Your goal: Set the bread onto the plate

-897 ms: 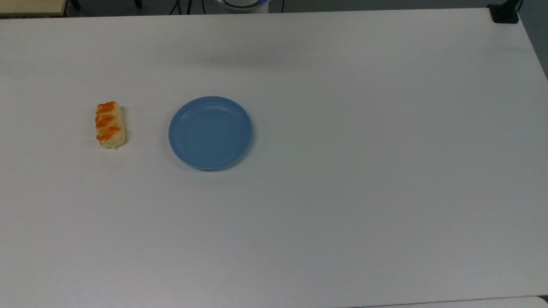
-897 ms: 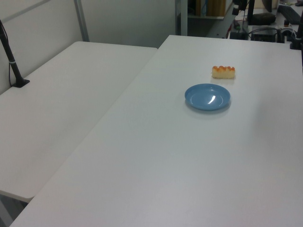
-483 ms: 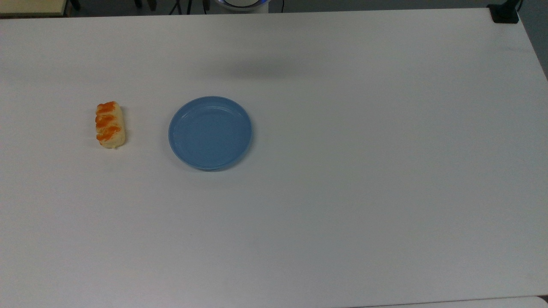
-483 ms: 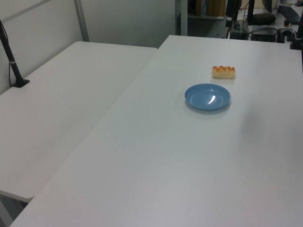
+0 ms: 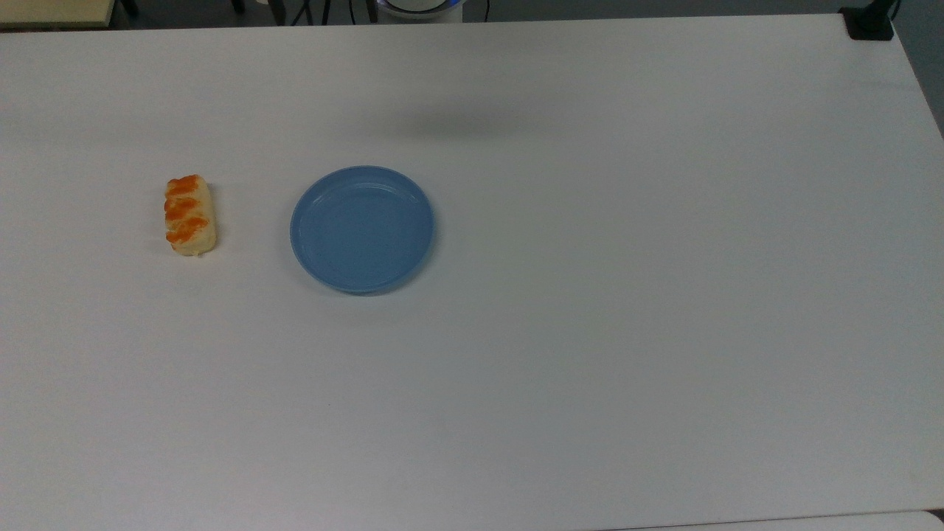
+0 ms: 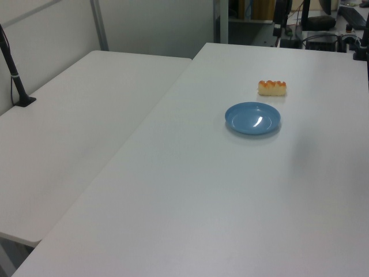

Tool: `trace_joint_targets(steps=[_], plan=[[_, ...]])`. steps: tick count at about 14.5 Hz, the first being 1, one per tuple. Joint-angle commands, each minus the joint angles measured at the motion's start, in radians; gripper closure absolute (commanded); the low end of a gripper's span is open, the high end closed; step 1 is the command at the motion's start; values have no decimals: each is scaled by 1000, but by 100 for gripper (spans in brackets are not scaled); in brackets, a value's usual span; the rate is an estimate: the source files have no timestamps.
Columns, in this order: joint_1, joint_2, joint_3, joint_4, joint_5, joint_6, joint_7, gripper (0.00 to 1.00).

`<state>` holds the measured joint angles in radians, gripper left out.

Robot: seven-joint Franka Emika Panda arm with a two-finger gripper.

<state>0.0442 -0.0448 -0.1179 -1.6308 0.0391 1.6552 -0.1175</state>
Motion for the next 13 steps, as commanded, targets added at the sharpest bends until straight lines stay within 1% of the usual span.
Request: trace_joint_targets(steps=[1,6,10,12,13], plan=[[8,3,4,8,-16,-14,-10,0],[-9,5,4,8,-19,-12,-11,0],[-59,20,1,8,-27,-3,-14,0],[-73,36,-3,11,-68,0,-28,0],[-89,37,-3,8,-76,8,-57,0]])
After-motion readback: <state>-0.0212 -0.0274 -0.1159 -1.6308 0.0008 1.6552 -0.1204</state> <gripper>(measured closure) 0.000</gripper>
